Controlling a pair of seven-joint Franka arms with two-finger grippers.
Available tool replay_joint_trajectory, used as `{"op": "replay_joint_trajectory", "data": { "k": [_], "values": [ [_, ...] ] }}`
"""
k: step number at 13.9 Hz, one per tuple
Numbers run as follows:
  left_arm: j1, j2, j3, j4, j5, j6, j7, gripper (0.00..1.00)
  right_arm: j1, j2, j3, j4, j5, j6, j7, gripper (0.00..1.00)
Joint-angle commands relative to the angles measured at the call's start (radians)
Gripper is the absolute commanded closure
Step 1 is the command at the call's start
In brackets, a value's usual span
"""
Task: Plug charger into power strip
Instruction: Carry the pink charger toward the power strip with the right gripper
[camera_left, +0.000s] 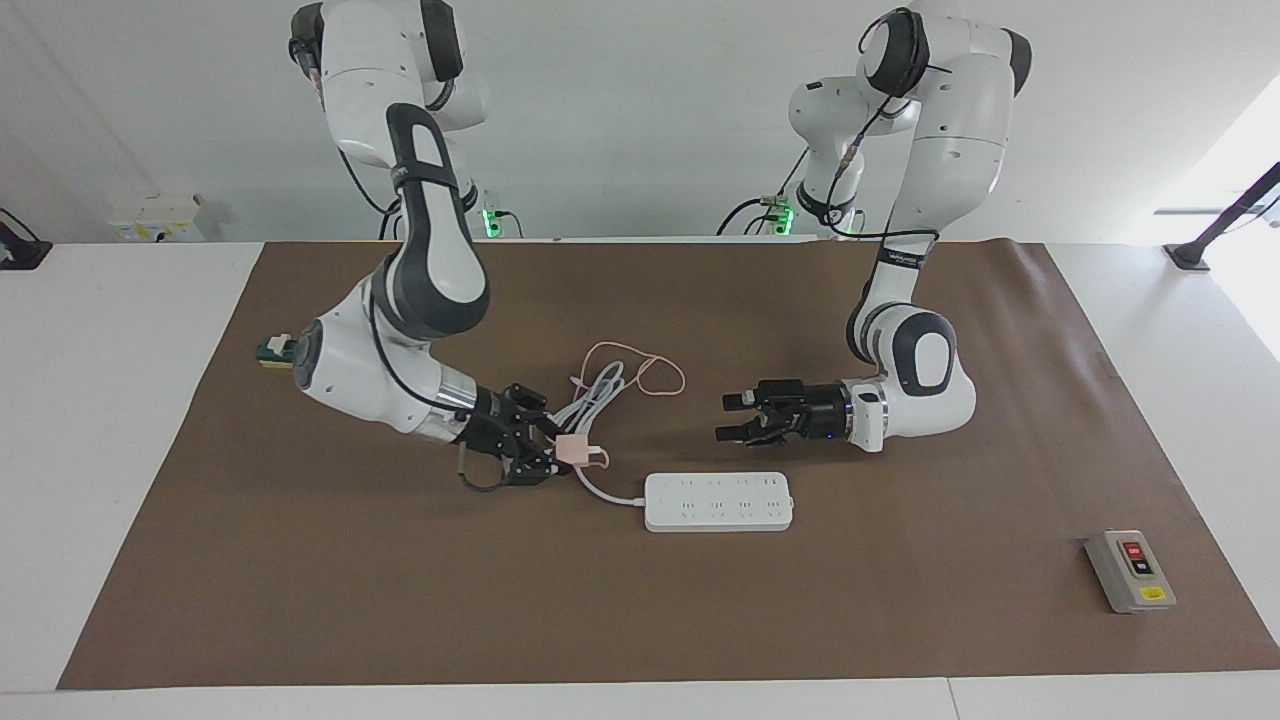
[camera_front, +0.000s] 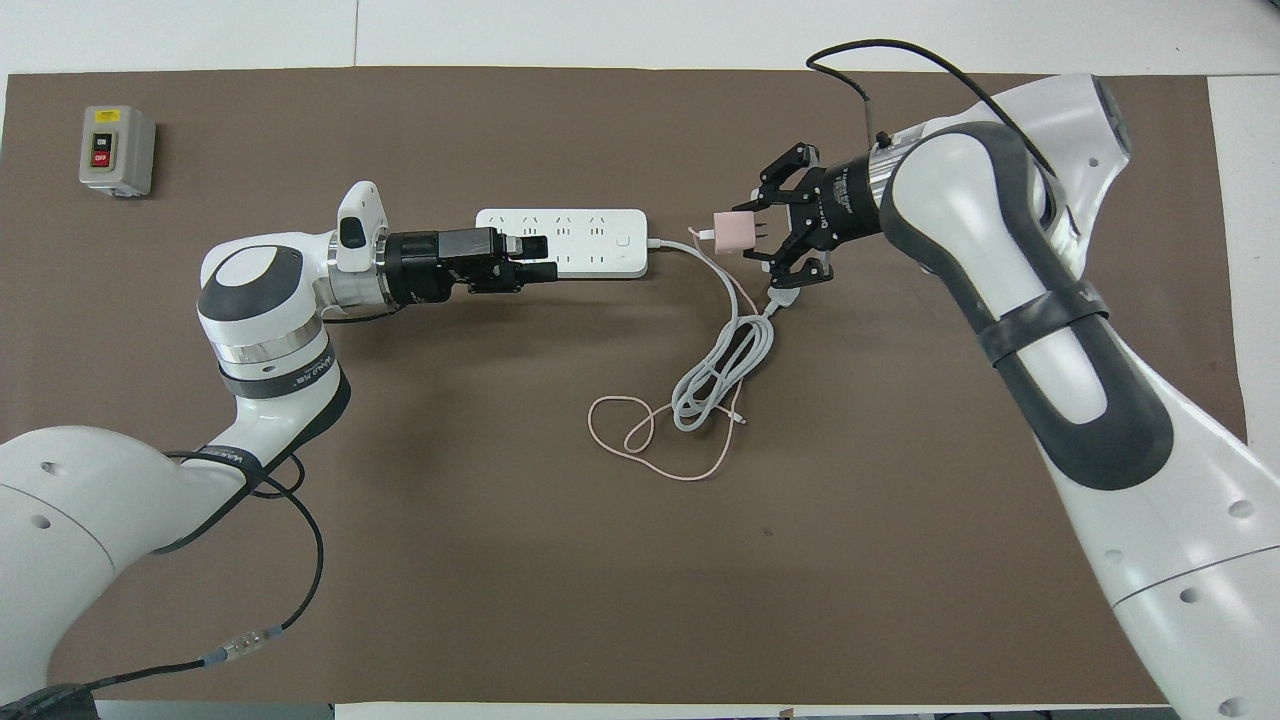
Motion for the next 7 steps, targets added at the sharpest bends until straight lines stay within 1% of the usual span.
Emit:
{"op": "replay_joint_trajectory", "data": {
  "k": [1, 5, 7],
  "values": [
    [0.005, 0.018, -0.003, 0.024, 0.016, 0.005, 0.002, 0.00, 0.079, -0.010, -0.006, 0.005, 0.022, 0.093, 0.097, 1.00],
    [0.008, 0.019, -0.003, 0.022, 0.016, 0.002, 0.010, 0.00, 0.177, -0.003, -0.006, 0.036, 0.036, 0.173, 0.188, 1.00],
    [0.020, 0.021, -0.003, 0.021, 0.022, -0.003, 0.028, 0.00, 0.209, -0.003, -0.006, 0.036, 0.034, 0.199, 0.195, 1.00]
  ]
}}
